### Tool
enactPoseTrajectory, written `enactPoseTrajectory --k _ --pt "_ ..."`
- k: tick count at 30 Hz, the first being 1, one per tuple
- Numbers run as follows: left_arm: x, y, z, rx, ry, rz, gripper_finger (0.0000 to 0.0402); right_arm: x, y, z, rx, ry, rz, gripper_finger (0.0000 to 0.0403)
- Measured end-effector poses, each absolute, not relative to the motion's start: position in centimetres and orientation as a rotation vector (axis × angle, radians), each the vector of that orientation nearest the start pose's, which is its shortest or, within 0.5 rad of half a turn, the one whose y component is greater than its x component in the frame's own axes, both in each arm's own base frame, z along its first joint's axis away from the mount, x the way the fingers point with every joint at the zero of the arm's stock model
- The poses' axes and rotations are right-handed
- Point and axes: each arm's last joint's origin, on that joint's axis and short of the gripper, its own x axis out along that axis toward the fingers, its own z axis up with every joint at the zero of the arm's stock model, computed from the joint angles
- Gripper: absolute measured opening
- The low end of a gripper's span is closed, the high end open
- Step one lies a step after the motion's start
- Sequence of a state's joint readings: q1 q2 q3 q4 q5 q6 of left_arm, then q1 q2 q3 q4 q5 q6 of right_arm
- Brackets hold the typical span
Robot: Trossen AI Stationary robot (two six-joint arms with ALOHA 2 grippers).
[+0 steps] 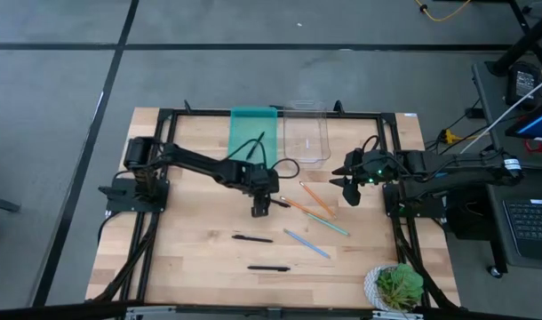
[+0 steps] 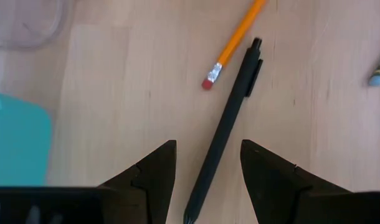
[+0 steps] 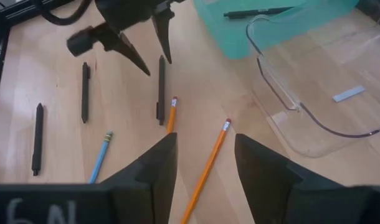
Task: Sort pens & pencils
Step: Put the top black pen into the light blue bin
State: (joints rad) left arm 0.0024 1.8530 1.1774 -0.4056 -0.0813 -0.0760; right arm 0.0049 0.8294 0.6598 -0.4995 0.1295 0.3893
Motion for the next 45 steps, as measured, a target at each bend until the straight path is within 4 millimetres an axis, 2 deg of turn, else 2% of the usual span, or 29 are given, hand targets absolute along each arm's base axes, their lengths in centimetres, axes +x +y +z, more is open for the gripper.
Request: enactPoseTrajectory --k 6,13,21,25,32,38,45 --pt "37.1 -0.1 15.7 -0.017 1.086 0.108 0.0173 16.9 -0.3 25.6 0.328 0.635 -0.247 0.0162" --pt "37.5 -0.1 13.5 -0.018 1.13 0.105 0.0173 16.9 -0.3 25.6 0.325 0.635 -0.247 0.0162" --pt "37.7 -0.1 12.9 -0.038 1.148 0.117 0.0167 16.9 -0.3 25.6 0.325 0.635 -0.247 0.0162" --pt "37.5 -0.1 12.8 -0.082 1.162 0.148 0.0133 16.9 -0.3 25.6 0.325 0.635 -0.247 0.0162" --pt "37.4 -0.5 12.7 -0.072 1.18 0.145 0.002 16.9 -0.3 25.6 0.328 0.635 -0.248 0.0162" --pt "37.3 -0.9 12.6 -0.104 1.178 0.173 0.0018 16.9 -0.3 25.6 0.327 0.635 -0.248 0.0162" --pt "36.7 -1.0 14.0 -0.129 1.166 0.18 0.0018 16.9 -0.3 25.6 0.327 0.635 -0.248 0.0162"
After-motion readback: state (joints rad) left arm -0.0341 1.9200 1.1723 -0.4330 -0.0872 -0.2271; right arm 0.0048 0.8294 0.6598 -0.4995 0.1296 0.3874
